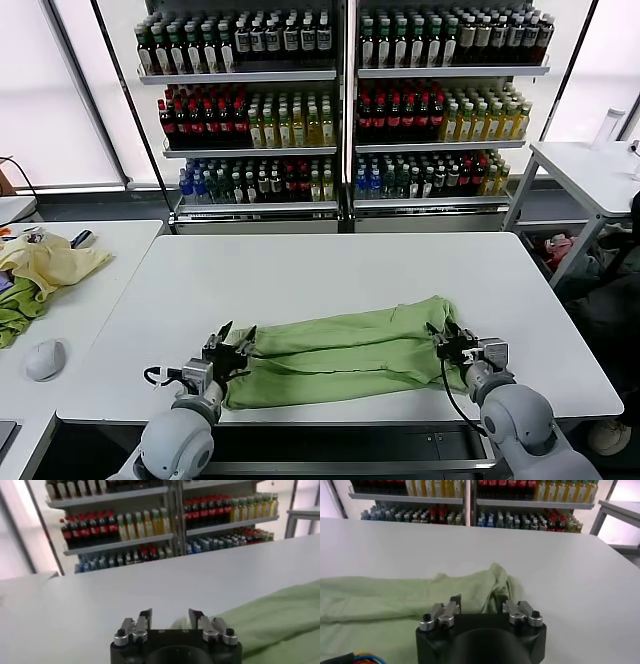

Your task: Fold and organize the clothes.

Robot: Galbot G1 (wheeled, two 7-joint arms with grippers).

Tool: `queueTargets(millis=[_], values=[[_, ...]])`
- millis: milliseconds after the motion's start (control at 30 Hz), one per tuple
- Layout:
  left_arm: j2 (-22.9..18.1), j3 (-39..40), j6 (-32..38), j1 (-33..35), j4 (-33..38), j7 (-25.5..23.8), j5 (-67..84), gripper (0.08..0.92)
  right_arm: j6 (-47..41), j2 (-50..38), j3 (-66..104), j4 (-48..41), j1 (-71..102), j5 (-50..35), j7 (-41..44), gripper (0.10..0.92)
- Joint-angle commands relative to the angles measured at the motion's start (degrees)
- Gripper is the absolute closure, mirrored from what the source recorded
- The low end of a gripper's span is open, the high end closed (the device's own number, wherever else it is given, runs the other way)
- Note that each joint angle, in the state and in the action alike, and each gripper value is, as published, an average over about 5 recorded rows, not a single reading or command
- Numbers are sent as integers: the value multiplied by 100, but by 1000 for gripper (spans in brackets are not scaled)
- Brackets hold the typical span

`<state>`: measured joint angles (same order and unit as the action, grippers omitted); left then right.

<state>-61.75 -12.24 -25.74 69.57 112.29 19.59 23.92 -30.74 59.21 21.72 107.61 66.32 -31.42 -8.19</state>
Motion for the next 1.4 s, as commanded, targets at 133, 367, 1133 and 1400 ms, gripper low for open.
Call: queueTargets(millis=[133,367,1133,1400], values=[[-1114,-271,-127,775,0,483,-794,302,12,-39,-78,82,50,52,-5,304],[-1377,-283,-161,790,-309,543,-710,182,16,-123,-63,129,7,-53,-23,205],[-114,-1428,199,495,-432,-130,663,761,118,-225,4,235,-44,-248,-31,203],[1087,-2452,109,280,-513,-311,1373,875,131,-226,-26,378,-105,-261,-18,203]])
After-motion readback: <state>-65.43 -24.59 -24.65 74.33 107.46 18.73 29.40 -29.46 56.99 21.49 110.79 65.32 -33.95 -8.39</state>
